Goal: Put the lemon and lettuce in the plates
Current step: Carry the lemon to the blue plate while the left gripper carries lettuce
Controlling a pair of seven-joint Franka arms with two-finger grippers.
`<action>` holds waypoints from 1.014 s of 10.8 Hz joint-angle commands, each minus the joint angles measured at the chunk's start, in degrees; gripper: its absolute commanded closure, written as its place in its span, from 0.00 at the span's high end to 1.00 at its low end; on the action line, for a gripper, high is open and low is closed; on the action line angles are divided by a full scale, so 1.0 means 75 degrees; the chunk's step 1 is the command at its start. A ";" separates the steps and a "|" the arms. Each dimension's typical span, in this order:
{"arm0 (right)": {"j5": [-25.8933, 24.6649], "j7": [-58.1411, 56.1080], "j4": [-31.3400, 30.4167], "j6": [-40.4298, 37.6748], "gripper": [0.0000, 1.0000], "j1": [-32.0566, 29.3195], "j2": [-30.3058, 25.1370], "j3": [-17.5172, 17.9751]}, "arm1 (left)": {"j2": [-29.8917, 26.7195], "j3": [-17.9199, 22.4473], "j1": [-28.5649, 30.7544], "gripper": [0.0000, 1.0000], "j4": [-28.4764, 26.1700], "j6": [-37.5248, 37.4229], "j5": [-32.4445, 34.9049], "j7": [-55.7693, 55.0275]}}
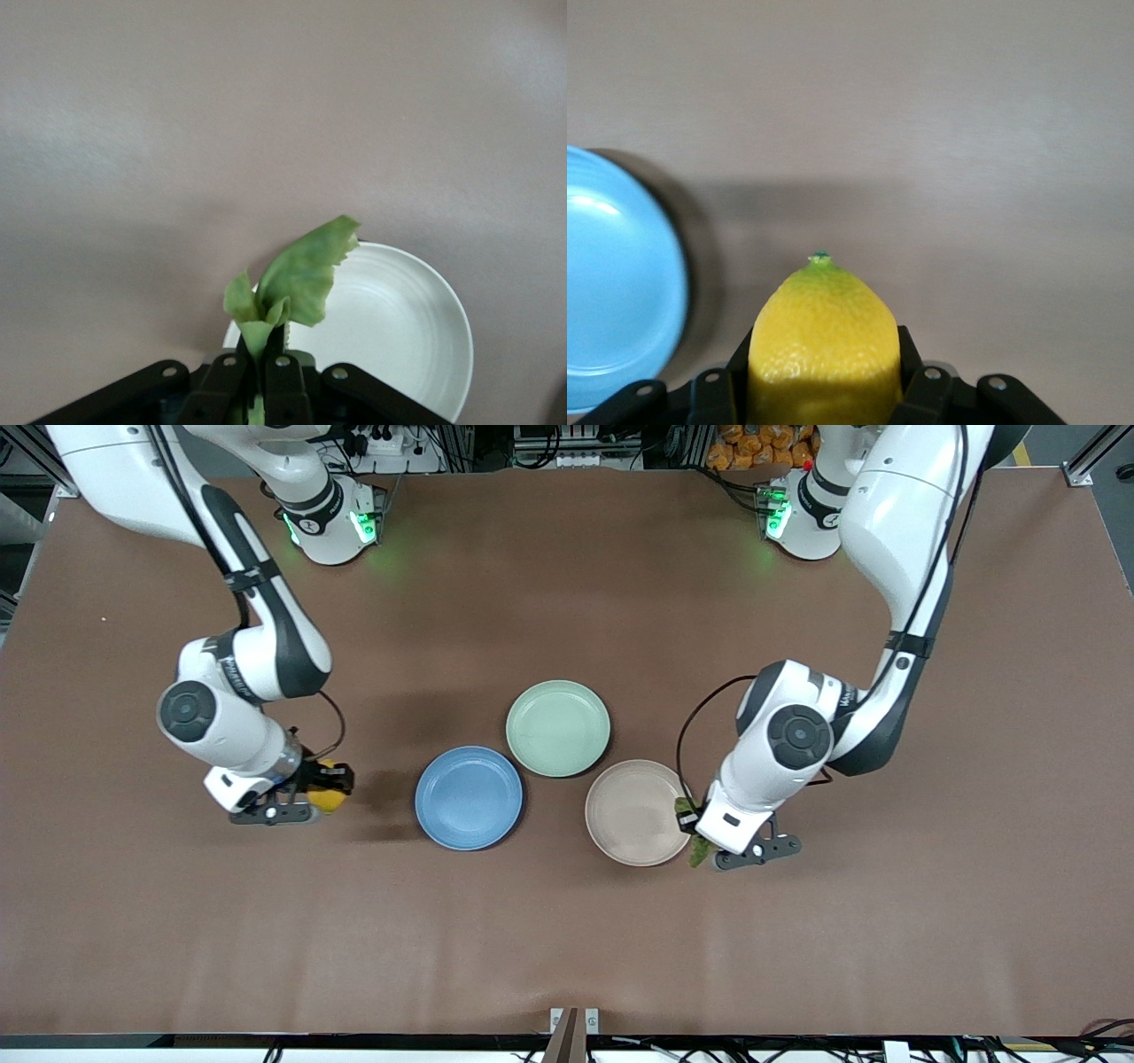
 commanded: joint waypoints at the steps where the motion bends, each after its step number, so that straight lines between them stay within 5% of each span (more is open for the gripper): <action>1: 0.0011 0.0277 0.0628 -0.0123 0.08 0.0254 0.0453 0.0205 | 0.0152 0.0025 -0.0175 0.00 -0.0020 0.0194 -0.0115 -0.0131; 5: -0.0001 0.0512 0.1366 -0.0041 0.08 0.0712 0.1155 0.0370 | 0.0165 0.0025 -0.0527 0.00 -0.0090 0.0159 -0.0115 -0.0142; 6: -0.0001 0.0617 0.1473 -0.0041 0.08 0.0805 0.1273 0.0370 | 0.0188 0.0036 -0.0713 0.28 -0.0102 0.0159 -0.0127 -0.0212; 7: -0.0001 0.0827 0.1636 -0.0029 0.08 0.0922 0.1425 0.0370 | 0.0211 0.0048 -0.0831 0.99 -0.0113 0.0171 -0.0069 -0.0399; 11: -0.0059 0.1846 0.2036 0.0087 0.09 0.1344 0.1918 0.0381 | 0.0200 0.0071 -0.0891 1.00 -0.0113 0.0159 -0.0033 -0.0623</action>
